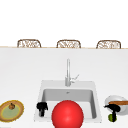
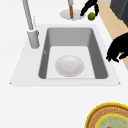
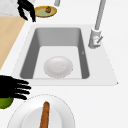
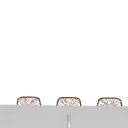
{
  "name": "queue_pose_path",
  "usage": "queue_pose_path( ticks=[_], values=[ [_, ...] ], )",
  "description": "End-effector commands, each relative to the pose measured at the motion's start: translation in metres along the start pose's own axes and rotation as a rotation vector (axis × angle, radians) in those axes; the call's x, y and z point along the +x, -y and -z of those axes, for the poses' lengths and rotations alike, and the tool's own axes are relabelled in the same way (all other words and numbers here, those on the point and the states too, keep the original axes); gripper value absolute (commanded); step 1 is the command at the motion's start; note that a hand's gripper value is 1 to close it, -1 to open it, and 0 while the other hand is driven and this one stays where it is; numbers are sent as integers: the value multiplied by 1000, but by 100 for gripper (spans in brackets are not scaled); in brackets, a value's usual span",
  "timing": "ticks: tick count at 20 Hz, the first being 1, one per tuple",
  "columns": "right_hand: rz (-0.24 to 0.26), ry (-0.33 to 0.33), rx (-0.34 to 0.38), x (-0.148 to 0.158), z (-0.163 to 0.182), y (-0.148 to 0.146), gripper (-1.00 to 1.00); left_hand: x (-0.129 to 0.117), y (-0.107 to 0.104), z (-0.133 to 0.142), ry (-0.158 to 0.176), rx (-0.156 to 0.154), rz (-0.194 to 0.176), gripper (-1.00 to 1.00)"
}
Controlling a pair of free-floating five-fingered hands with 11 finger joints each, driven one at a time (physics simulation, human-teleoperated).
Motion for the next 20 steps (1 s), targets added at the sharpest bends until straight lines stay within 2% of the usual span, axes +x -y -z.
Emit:
queue_pose_path(
  ticks=[1, 6, 8, 10, 12, 16, 18, 20],
  values=[
    [0, -68, -9, 16, -2, 11, -100, 0, 0, 0, 0, 0, 0, 0],
    [-27, -114, 46, 39, 10, 11, -100, 0, 0, 0, 0, 0, 0, 0],
    [-67, -134, 55, 46, 17, 13, -100, 0, 0, 0, 0, 0, 0, 0],
    [-28, -148, 45, 47, 24, 17, -100, 0, 0, 0, 0, 0, 0, 0],
    [-10, -121, 21, 50, 23, 15, -100, 0, 0, 0, 0, 0, 0, 0],
    [-31, -63, 20, 52, 17, 13, -100, 0, 0, 0, 0, 0, 0, 0],
    [-38, -68, -5, 60, 14, 19, -100, 0, 0, 0, 0, 0, 0, 0],
    [-67, -68, 13, 70, 17, 17, -100, 0, 0, 0, 0, 0, 0, 0]
  ],
)
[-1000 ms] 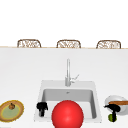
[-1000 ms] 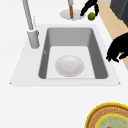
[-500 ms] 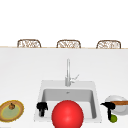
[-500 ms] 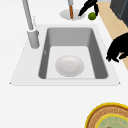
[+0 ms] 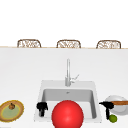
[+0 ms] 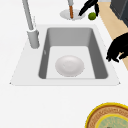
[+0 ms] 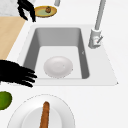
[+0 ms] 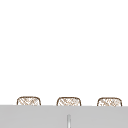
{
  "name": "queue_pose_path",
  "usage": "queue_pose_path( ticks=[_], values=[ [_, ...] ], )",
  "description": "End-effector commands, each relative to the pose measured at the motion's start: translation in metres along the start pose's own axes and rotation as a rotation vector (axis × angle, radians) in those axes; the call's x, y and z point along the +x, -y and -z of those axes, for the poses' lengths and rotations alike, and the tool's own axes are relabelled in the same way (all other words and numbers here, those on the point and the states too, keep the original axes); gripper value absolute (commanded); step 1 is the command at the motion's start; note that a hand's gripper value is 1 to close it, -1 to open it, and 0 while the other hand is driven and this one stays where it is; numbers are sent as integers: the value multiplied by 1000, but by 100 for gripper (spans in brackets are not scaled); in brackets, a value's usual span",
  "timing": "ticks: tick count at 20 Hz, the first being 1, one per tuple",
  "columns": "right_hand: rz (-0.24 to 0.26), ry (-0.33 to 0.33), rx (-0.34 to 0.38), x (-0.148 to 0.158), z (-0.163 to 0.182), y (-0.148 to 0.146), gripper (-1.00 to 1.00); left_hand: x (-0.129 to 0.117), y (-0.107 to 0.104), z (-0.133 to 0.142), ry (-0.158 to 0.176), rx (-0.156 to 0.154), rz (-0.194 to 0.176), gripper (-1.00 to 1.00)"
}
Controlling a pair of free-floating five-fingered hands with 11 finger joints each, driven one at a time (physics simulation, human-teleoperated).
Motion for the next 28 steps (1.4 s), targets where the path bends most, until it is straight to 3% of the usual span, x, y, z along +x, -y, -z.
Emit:
queue_pose_path(
  ticks=[1, 5, 13, 15, 24, 28],
  values=[
    [-62, 21, -1, 20, -3, -4, -100, 0, 0, 0, 0, 0, 0, 0],
    [-98, 8, -14, 35, -7, -9, -100, 0, 0, 0, 0, 0, 0, 0],
    [-95, -12, -6, 79, -17, -24, -100, 0, 0, 0, 0, 0, 0, 0],
    [-76, -39, -30, 89, -18, -27, -100, 0, 0, 0, 0, 0, 0, 0],
    [-101, -64, -132, 135, -18, -38, -100, 0, 0, 0, 0, 0, 0, 0],
    [-116, -56, -104, 148, -9, -47, -100, 0, 0, 0, 0, 0, 0, 0]
  ],
)
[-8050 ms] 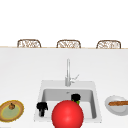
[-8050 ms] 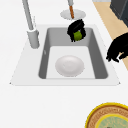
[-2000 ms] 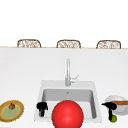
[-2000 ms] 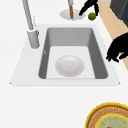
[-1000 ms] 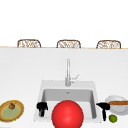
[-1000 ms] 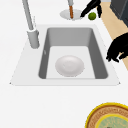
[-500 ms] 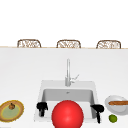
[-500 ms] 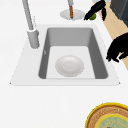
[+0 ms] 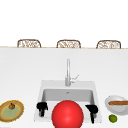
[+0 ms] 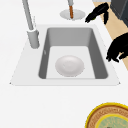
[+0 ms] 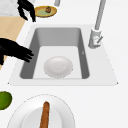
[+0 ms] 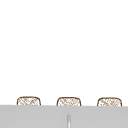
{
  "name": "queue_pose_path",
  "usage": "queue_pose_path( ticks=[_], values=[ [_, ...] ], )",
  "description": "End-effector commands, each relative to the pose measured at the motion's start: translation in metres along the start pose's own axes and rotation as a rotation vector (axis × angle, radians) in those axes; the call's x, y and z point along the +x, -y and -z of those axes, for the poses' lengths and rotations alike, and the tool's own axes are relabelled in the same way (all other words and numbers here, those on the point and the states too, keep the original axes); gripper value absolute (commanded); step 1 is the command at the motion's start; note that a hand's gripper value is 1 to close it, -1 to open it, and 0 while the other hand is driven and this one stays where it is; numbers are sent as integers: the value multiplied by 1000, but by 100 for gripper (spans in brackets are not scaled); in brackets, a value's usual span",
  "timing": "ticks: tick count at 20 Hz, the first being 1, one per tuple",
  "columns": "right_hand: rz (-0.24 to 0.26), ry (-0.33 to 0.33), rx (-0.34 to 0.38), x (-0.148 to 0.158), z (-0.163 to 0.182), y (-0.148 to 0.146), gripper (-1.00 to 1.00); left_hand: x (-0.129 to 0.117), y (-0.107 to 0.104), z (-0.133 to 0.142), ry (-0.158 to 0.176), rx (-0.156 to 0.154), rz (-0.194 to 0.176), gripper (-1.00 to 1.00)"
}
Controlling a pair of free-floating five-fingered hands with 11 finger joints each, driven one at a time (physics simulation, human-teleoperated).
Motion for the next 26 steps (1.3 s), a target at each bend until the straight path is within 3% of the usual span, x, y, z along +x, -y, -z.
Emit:
queue_pose_path(
  ticks=[1, 7, 8, 10, 11, 15, 19, 26],
  values=[
    [-36, -17, 5, 13, 4, -3, -100, 0, 0, 0, 0, 0, 0, 0],
    [5, 11, 3, 16, 4, -2, -100, 0, 0, 0, 0, 0, 0, 0],
    [7, 13, 1, 17, 4, -2, 0, 0, 0, 0, 0, 0, 2, -100],
    [-1, 16, -7, 18, 4, -1, 0, 4, -5, -2, -5, 12, 16, -100],
    [2, 16, -10, 18, 4, -1, 0, 4, -5, -7, -5, 7, -7, -100],
    [8, 15, -16, 19, 4, -1, 0, 14, -18, -22, -3, 4, -42, -100],
    [11, 14, -19, 19, 4, -1, 0, 23, -30, -39, -49, 36, -78, -100],
    [14, 13, -22, 19, 4, -1, 0, 34, -50, -78, -33, 17, -66, -100]
  ],
)
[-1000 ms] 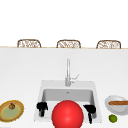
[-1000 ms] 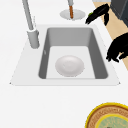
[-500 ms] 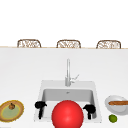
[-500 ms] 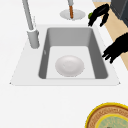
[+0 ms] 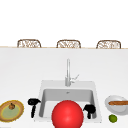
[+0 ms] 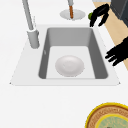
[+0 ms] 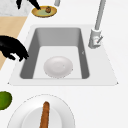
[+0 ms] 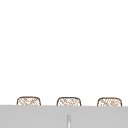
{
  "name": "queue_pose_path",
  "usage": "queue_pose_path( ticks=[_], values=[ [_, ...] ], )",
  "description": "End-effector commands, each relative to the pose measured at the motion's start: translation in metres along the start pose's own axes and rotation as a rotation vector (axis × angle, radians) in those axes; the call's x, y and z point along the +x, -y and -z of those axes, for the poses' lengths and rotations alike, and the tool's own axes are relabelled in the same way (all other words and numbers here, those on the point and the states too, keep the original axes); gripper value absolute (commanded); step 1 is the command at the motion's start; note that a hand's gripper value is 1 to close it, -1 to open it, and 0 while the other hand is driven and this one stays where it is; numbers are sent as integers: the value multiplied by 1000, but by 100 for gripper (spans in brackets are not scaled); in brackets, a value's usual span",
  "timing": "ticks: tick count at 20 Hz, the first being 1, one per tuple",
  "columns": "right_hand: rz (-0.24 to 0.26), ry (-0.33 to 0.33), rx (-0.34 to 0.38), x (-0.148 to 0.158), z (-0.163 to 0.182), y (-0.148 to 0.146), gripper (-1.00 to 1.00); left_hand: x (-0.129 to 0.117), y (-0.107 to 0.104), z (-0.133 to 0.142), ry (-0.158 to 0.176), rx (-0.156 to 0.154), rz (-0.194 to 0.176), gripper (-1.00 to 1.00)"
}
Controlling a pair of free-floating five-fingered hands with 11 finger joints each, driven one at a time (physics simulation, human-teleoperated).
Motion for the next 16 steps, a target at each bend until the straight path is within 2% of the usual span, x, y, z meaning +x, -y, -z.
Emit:
queue_pose_path(
  ticks=[1, 3, 7, 11, 13, 16],
  values=[
    [0, 0, 0, 0, 0, 0, 0, 5, -9, -22, -35, 26, -10, -100],
    [0, 0, 0, 0, 0, 0, 0, 9, -13, -33, -35, 24, -10, -100],
    [1, 0, -1, 0, 0, 0, 0, 19, -24, -53, -48, 32, -50, -100],
    [2, -1, -1, 0, 0, 0, 0, 23, -28, -73, -56, 30, -40, -100],
    [2, -1, -1, 0, 0, 0, 0, 25, -29, -85, -48, 25, -33, -100],
    [2, -1, -1, 0, 0, 0, 0, 25, -28, -104, -41, 20, -57, -100]
  ],
)
